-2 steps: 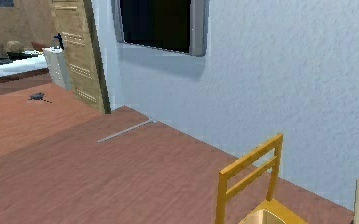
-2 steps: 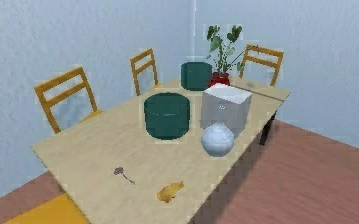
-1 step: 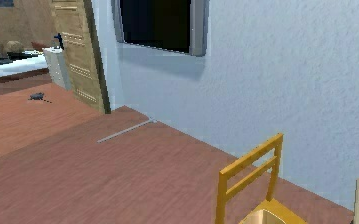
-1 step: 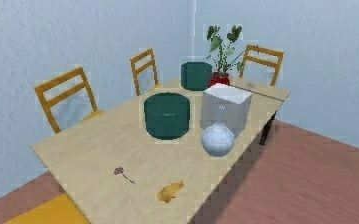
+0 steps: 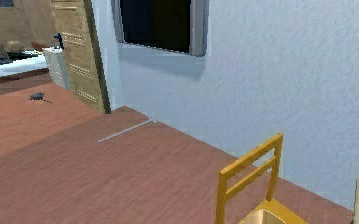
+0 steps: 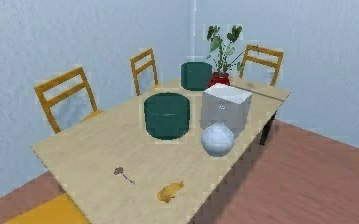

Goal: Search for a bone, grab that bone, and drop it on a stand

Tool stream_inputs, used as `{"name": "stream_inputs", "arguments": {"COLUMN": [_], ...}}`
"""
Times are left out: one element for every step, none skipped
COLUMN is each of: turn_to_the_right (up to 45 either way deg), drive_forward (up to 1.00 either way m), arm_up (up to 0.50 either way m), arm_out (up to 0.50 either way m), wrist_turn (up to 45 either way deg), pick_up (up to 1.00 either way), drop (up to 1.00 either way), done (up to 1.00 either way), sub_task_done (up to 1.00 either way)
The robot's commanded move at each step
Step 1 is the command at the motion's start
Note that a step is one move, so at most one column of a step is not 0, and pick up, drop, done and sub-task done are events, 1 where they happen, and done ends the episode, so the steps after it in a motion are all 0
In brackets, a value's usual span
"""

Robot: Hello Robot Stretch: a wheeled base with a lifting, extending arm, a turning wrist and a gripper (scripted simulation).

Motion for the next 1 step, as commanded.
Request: {"name": "stream_inputs", "arguments": {"turn_to_the_right": [0.0], "drive_forward": [0.0], "arm_up": [0.0], "arm_out": [0.22], "wrist_turn": [0.0], "pick_up": [0.0], "drop": [0.0], "done": [0.0], "sub_task_done": [0.0]}}
